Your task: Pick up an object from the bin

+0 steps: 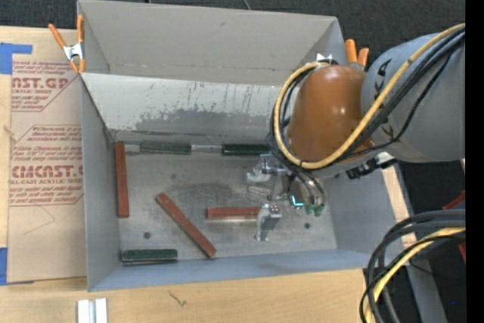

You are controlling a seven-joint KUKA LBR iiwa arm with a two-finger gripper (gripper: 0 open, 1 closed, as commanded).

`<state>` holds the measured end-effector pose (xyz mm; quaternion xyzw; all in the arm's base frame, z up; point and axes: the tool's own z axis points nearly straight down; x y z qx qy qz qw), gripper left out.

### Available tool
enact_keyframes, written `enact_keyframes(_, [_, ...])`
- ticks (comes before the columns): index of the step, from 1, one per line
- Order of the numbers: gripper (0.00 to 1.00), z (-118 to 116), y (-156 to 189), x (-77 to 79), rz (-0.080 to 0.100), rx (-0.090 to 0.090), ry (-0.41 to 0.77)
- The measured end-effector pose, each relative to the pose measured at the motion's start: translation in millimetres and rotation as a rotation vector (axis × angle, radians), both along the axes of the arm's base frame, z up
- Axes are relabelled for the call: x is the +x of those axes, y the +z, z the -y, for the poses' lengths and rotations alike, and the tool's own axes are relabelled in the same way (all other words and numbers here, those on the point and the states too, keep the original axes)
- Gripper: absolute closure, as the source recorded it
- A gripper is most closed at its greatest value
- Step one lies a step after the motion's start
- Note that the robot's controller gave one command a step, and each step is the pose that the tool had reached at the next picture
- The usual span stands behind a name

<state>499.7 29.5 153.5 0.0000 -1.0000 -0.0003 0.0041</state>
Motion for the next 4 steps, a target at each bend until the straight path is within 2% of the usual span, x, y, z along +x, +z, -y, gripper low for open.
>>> enact_keyframes(1, [0.0,0,4,2.0,0.008,0.0,0.0])
enact_keyframes(2, [1.0,-7,-78,20.9,0.014,0.002,-0.05])
enact_keyframes(3, [1.0,-7,-78,20.9,0.014,0.002,-0.05])
enact_keyframes(4, [1.0,-25,41,5.6,0.009,0.0,-0.076])
